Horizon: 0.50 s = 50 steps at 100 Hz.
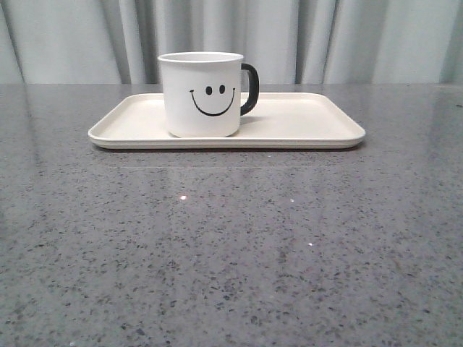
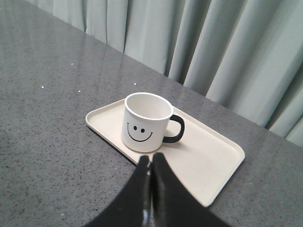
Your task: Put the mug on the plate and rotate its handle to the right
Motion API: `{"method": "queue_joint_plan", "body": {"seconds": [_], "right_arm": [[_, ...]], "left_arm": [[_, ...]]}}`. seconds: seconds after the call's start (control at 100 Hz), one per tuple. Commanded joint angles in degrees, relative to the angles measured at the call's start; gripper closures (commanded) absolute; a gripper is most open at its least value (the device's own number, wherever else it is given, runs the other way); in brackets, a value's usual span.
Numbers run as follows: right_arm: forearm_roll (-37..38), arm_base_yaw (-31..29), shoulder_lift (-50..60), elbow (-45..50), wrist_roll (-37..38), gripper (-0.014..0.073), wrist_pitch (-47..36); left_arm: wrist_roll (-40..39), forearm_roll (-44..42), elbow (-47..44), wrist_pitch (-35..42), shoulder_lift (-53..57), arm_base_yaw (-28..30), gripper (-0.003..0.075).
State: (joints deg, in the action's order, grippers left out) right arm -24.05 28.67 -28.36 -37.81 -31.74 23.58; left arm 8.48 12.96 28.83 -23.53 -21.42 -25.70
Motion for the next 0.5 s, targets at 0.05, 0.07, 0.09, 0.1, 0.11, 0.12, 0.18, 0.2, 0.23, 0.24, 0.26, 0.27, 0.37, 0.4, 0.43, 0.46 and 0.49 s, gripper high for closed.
{"method": "queue_joint_plan", "body": {"seconds": [0.05,0.07,0.09,0.1,0.11,0.12,0.18,0.2,0.23,0.24,0.26,0.27,0.37,0.4,0.43,0.46,0.49], "right_arm": [[-0.98,-0.15,6.29,3.36,0.08,0.0654,-6.97],[-0.98,-0.15,7.21,3.98,0.08,0.0654,-7.28],[-0.98,-0.15,8.10,4.56,0.08,0.0654,-7.57],[-0.98,-0.15,8.39,4.74,0.08,0.0654,-7.67],[-0.98,-0.15,8.67,5.09,0.08,0.0654,-7.84],[-0.98,-0.15,9.22,5.25,0.08,0.0654,-7.91],[-0.98,-0.15,11.10,6.52,0.08,0.0654,-8.58],[-0.98,-0.15,11.67,6.89,0.08,0.0654,-8.71],[-0.98,-0.15,12.48,7.31,0.08,0.0654,-9.14],[-0.98,-0.15,12.64,7.41,0.08,0.0654,-9.19],[-0.98,-0.15,13.07,7.66,0.08,0.0654,-9.46],[-0.98,-0.15,13.20,7.79,0.08,0.0654,-9.46],[-0.98,-0.15,13.93,7.91,0.08,0.0654,-9.36],[-0.98,-0.15,13.93,7.91,0.08,0.0654,-9.36],[-0.98,-0.15,13.93,7.91,0.08,0.0654,-9.31],[-0.98,-0.15,13.93,7.91,0.08,0.0654,-9.31],[-0.98,-0.15,13.93,7.91,0.08,0.0654,-9.31]], "left_arm": [[0.85,0.68,1.49,5.00,1.73,-0.16,0.0739],[0.85,0.68,1.40,5.18,2.25,-0.16,0.0739],[0.85,0.68,1.26,5.27,2.76,-0.16,0.0739],[0.85,0.68,1.25,5.26,2.94,-0.16,0.0739],[0.85,0.68,1.09,5.42,3.30,-0.16,0.0739],[0.85,0.68,1.09,5.42,3.49,-0.16,0.0739],[0.85,0.68,0.16,5.57,5.08,-0.16,0.0739],[0.85,0.68,-0.25,5.57,5.55,-0.16,0.0739],[0.85,0.68,-0.96,5.57,6.23,-0.16,0.0739],[0.85,0.68,-0.96,5.68,6.37,-0.16,0.0739],[0.85,0.68,-1.54,5.87,6.96,-0.16,0.0739],[0.85,0.68,-1.66,5.99,7.10,-0.16,0.0739],[0.85,0.59,-2.51,6.11,8.24,-0.16,0.0739],[0.85,0.59,-2.51,5.81,8.31,-0.16,0.0739],[0.85,0.85,-2.51,5.64,8.31,-0.16,0.0739],[0.85,0.97,-2.51,5.52,8.31,-0.16,0.0739],[0.85,0.97,-2.51,5.52,8.31,-0.16,0.0739]]}}
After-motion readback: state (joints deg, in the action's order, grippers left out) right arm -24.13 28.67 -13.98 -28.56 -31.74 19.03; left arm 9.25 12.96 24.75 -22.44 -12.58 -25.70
